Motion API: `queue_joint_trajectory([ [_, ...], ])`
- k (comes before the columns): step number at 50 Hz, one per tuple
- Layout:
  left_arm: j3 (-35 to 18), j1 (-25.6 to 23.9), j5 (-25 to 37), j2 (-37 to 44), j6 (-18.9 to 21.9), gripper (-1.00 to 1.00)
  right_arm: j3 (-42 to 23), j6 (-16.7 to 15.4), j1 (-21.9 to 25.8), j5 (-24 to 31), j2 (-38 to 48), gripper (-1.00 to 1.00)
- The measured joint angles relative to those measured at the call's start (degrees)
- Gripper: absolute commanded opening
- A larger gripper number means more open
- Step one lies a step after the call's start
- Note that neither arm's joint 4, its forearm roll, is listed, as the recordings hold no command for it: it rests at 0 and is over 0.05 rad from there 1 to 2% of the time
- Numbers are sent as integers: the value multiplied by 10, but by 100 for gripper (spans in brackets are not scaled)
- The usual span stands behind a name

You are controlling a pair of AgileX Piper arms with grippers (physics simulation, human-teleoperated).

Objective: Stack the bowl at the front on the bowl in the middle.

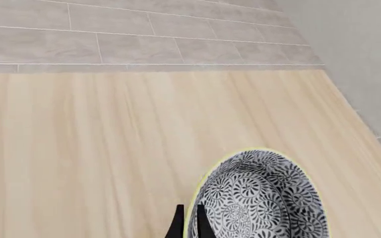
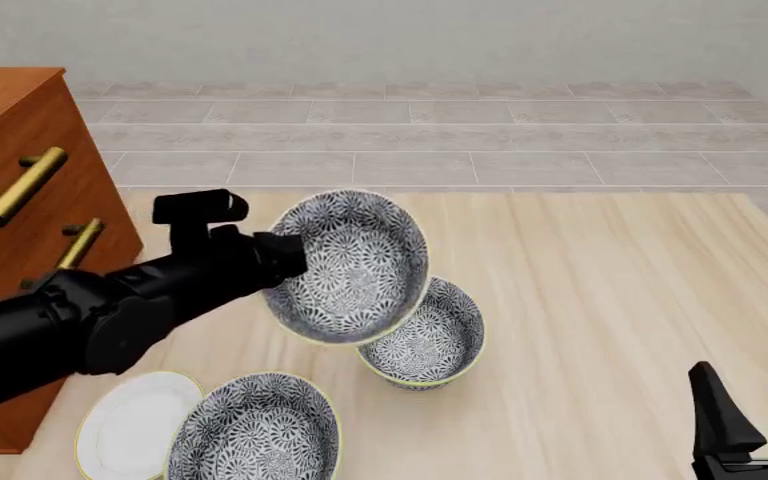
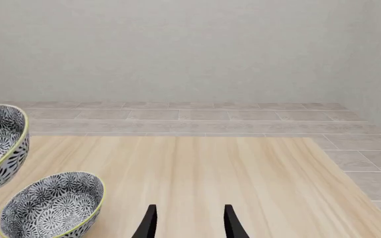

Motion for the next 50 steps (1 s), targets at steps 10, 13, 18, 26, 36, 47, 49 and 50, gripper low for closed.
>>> queue_joint_trajectory([
  [10,-20,-26,-6,33,0,-100,0,0,0,0,0,100],
  [13,-26,-32,-8,43,1,-100,0,0,0,0,0,100],
  [18,-35,-40,-12,61,1,-100,0,0,0,0,0,100],
  [26,-47,-50,-19,87,2,-100,0,0,0,0,0,100],
  [36,-61,-60,-26,116,2,-100,0,0,0,0,0,100],
  [47,-71,-70,-32,140,0,-100,0,0,0,0,0,100],
  [49,-72,-72,-33,144,0,-100,0,0,0,0,0,100],
  [50,-72,-73,-34,146,0,-100,0,0,0,0,0,100],
])
